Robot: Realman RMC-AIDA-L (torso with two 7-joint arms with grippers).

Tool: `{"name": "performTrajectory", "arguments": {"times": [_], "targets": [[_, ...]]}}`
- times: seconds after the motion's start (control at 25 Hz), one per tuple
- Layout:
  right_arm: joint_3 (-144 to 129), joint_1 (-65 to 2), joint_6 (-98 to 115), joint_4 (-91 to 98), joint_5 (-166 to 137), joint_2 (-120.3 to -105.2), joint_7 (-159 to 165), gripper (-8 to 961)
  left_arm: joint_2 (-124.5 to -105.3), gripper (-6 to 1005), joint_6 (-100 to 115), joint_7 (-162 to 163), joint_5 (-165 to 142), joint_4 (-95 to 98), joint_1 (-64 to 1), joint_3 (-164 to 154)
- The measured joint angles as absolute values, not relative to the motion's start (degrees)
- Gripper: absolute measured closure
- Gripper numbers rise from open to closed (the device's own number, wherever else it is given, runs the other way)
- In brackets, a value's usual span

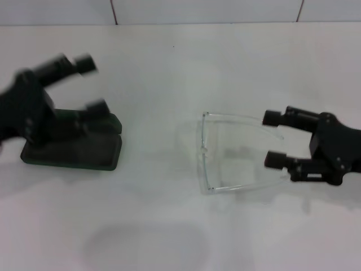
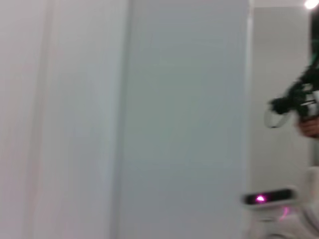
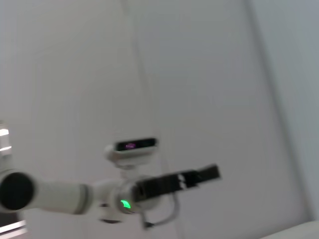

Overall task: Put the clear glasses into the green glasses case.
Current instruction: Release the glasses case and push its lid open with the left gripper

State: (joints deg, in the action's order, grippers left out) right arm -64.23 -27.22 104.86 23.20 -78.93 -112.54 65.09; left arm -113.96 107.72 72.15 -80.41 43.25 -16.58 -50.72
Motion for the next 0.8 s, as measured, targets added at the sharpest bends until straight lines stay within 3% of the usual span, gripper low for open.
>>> {"name": "performTrajectory", "arguments": {"times": [0.48, 0.8], "targets": [[-57.25, -23.26, 105.07, 23.1, -78.59, -113.96, 63.45, 118, -113.36, 109, 103.25, 88.1, -109.01, 84.63, -21.7, -44.57], [-57.21, -23.24, 105.01, 22.87, -78.02, -114.76, 63.45, 119, -113.97, 108, 103.18, 91.39, -132.68, 89.27, -28.92, -53.48]]}}
